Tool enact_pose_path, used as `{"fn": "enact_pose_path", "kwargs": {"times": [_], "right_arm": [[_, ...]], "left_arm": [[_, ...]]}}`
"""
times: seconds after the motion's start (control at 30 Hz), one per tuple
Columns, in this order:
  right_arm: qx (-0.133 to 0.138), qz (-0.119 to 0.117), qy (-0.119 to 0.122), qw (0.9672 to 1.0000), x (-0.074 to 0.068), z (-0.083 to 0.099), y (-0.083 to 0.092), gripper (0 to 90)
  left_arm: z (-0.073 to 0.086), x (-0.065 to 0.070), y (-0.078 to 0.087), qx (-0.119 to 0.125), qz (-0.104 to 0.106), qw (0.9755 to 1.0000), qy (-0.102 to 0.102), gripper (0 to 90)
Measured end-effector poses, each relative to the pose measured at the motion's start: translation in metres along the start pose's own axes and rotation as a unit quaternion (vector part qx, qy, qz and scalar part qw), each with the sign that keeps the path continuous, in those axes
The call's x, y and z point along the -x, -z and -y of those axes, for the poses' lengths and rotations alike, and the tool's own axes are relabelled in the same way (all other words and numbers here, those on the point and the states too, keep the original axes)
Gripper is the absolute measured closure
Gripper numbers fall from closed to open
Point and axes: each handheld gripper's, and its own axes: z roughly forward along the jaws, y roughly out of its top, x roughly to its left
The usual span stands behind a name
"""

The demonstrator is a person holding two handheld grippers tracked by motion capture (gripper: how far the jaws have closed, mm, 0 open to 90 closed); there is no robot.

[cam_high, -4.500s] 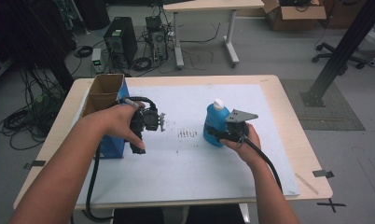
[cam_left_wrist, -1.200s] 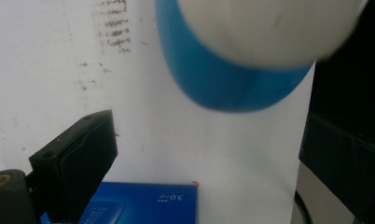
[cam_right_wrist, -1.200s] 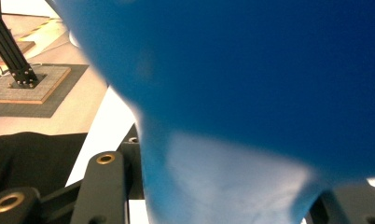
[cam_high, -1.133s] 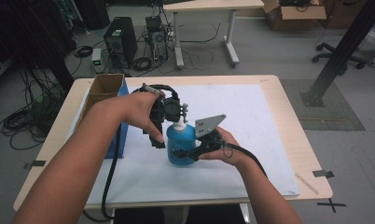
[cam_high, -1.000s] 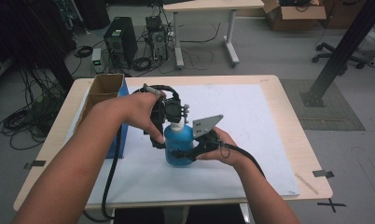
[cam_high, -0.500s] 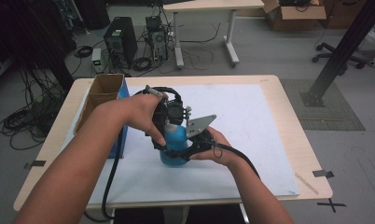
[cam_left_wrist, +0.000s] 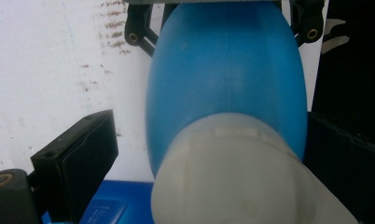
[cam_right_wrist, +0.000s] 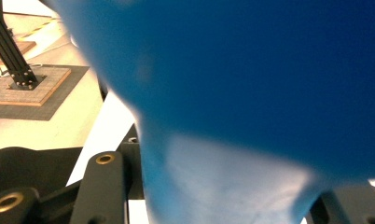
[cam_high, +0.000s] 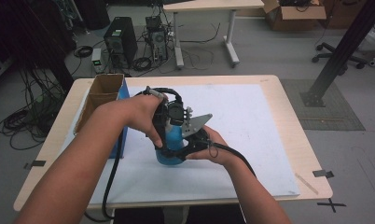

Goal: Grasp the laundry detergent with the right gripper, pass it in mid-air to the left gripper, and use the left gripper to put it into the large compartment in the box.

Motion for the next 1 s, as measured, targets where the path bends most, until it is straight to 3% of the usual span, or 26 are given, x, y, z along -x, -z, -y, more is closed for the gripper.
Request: {"fn": "enact_pose_path", "kwargs": {"times": [0.3,0.63,1.0], "right_arm": [[0.001,0.005,0.0,1.0,-0.0004,-0.0012,0.0006,45.2],[0.001,0.007,0.001,1.0,-0.0005,-0.0025,0.0011,45.2],[0.001,0.002,-0.003,1.0,-0.0012,-0.0028,0.0002,45.2]], "left_arm": [[-0.0019,0.0,-0.0033,-0.004,-0.003,1.0,0.001,6.4],[-0.0043,0.0013,-0.0012,-0.001,-0.007,1.0,-0.007,15.6],[-0.0039,0.0007,-0.0004,0.001,-0.003,0.9999,-0.011,19.5]]}}
